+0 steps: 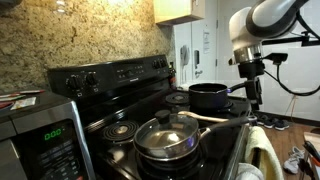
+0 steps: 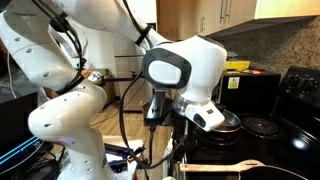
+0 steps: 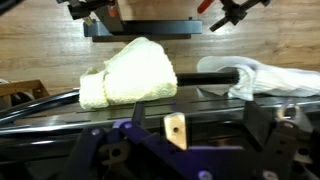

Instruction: Put the wooden spoon on the stovetop

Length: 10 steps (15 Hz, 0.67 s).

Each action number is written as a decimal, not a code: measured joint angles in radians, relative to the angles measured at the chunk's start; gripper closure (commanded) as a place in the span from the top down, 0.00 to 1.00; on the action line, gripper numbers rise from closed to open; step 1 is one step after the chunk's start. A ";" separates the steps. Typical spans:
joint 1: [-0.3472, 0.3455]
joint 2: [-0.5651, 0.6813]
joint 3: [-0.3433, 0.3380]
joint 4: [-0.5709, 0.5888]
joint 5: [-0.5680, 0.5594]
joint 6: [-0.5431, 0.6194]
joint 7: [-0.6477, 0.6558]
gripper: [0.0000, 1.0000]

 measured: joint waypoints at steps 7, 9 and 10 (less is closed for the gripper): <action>0.042 -0.093 0.045 0.105 0.052 -0.126 0.003 1.00; 0.042 -0.093 0.093 0.120 0.014 -0.082 0.034 1.00; 0.042 -0.092 0.120 0.124 -0.015 -0.046 0.054 1.00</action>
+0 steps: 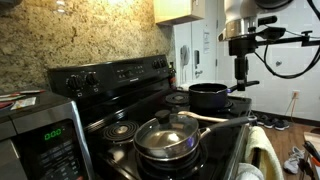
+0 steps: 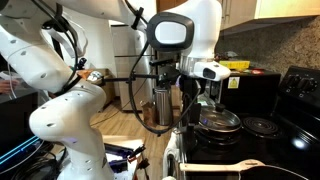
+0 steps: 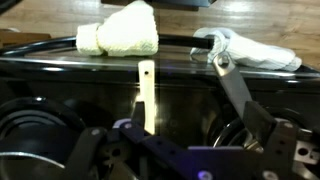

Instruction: Put the wooden spoon on the stovetop

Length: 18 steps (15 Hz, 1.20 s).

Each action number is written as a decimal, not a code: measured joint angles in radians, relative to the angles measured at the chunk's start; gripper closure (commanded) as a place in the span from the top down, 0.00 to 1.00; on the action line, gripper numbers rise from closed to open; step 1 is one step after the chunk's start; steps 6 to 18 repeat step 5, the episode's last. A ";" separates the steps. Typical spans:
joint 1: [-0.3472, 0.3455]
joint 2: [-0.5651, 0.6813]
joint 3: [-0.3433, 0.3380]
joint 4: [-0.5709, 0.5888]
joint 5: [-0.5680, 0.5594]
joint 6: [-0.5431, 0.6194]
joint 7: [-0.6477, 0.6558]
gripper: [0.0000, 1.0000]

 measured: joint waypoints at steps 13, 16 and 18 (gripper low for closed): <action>0.006 0.023 0.068 0.023 -0.090 0.099 0.083 1.00; 0.006 0.023 0.068 0.023 -0.090 0.099 0.083 1.00; 0.006 0.023 0.068 0.023 -0.090 0.099 0.083 1.00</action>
